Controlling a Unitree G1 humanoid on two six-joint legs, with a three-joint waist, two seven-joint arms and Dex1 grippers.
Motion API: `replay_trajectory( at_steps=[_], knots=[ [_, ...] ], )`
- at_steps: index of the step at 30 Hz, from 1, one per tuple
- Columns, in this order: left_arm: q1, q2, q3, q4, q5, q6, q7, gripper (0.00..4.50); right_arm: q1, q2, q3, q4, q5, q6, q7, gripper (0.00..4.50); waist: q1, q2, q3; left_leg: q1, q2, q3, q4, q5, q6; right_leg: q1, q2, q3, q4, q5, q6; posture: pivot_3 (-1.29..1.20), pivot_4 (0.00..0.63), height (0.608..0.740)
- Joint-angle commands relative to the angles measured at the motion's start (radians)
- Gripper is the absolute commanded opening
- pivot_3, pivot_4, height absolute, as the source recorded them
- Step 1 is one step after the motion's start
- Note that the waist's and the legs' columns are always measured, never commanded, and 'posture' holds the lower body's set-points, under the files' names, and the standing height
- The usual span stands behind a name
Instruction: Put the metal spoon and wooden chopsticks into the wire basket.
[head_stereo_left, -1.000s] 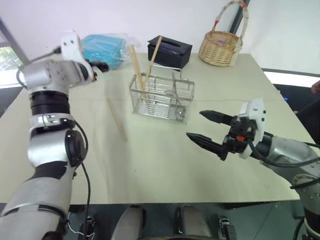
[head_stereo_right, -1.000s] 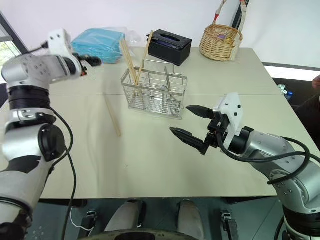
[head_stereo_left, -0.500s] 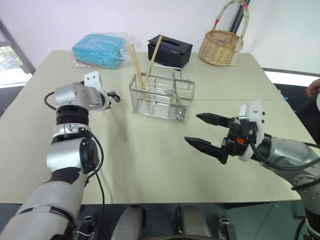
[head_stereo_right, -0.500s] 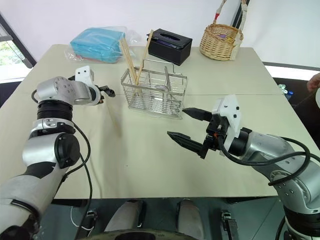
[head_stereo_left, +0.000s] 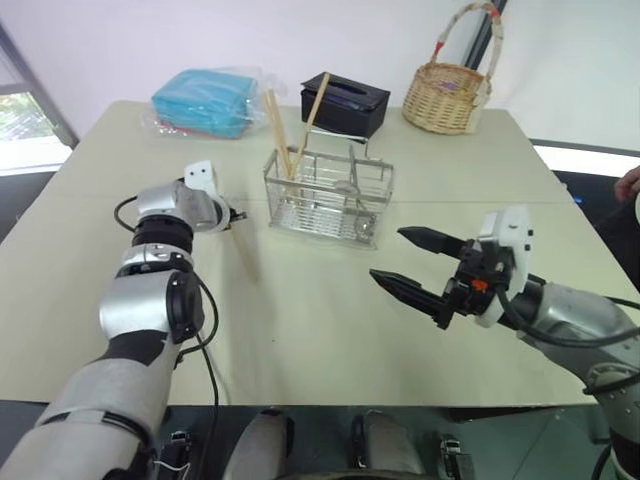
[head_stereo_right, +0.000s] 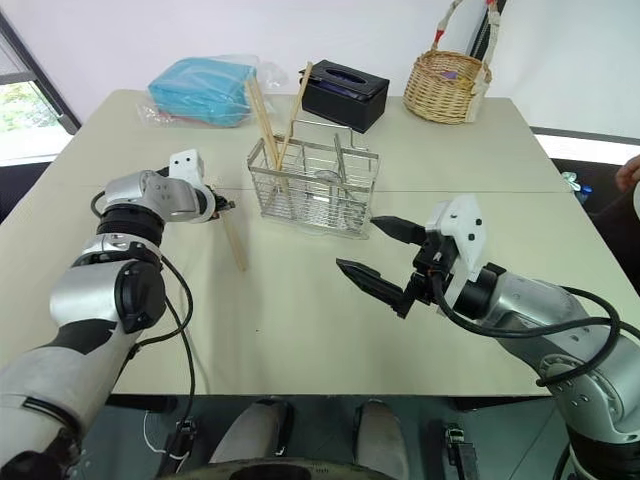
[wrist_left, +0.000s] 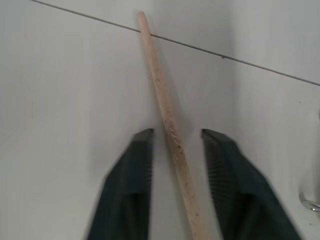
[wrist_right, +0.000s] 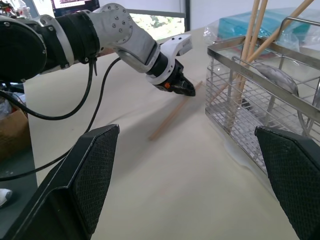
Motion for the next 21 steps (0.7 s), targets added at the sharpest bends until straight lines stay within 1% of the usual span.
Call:
replay_trajectory(
  at_steps=[1, 5, 8, 11, 14, 17, 21],
  knots=[
    [-0.024, -0.007, 0.007, 0.018, -0.003, -0.014, 0.001, 0.1, -0.004, 0.007, -0.028, -0.04, 0.022, -0.028, -0.007, 4.5, 0.004, 0.0, 0.0, 0.0, 0.0, 0.0, 0.0, 0.0, 0.0, 0.0, 0.0, 0.0, 0.0, 0.0, 0.0, 0.0, 0.15, 0.66],
    [-0.024, 0.006, 0.022, -0.009, 0.01, -0.14, 0.055, 0.1, -0.01, 0.003, -0.028, -0.034, 0.021, -0.029, -0.006, 4.5, 0.002, -0.001, 0.0, -0.001, 0.0, 0.0, 0.0, 0.0, 0.0, -0.001, 0.0, 0.0, 0.0, 0.0, 0.0, 0.0, 0.15, 0.66],
    [-0.038, 0.025, 0.055, -0.031, -0.004, -0.283, 0.082, 0.1, -0.019, -0.006, -0.03, -0.022, 0.018, -0.028, 0.004, 4.5, 0.001, -0.001, 0.001, -0.001, 0.001, 0.0, 0.0, 0.0, 0.0, -0.002, 0.0, 0.0, 0.0, 0.0, 0.0, 0.0, 0.15, 0.66],
    [-0.066, 0.049, 0.105, -0.08, -0.034, -0.521, 0.053, 0.1, -0.035, -0.015, -0.03, -0.011, 0.019, -0.022, 0.008, 4.5, 0.0, -0.001, 0.001, -0.003, 0.001, 0.001, -0.001, 0.0, 0.0, -0.004, 0.0, 0.0, 0.0, 0.0, 0.0, 0.0, 0.15, 0.66],
    [-0.115, 0.057, 0.14, -0.162, -0.088, -0.664, -0.029, 0.1, -0.046, -0.024, -0.038, -0.001, 0.027, -0.014, 0.014, 4.5, 0.003, -0.002, 0.001, -0.006, 0.001, 0.001, 0.0, 0.0, -0.001, -0.007, 0.0, 0.0, 0.0, 0.001, -0.001, 0.0, 0.15, 0.66],
    [-0.165, 0.055, 0.128, -0.251, -0.119, -0.72, -0.118, 0.1, -0.056, -0.032, -0.044, 0.006, 0.039, -0.005, 0.016, 4.5, 0.006, -0.003, 0.001, -0.007, 0.0, 0.001, 0.0, 0.0, -0.001, -0.006, -0.001, 0.0, -0.001, 0.001, -0.001, 0.0, 0.15, 0.66],
    [-0.228, 0.02, 0.129, -0.347, -0.207, -0.676, -0.208, 0.1, -0.068, -0.037, -0.043, 0.009, 0.054, 0.004, 0.008, 4.5, 0.004, -0.003, 0.001, -0.006, -0.001, 0.001, 0.0, 0.0, 0.0, -0.004, -0.002, 0.0, -0.002, 0.001, 0.0, 0.0, 0.15, 0.66]
  ],
)
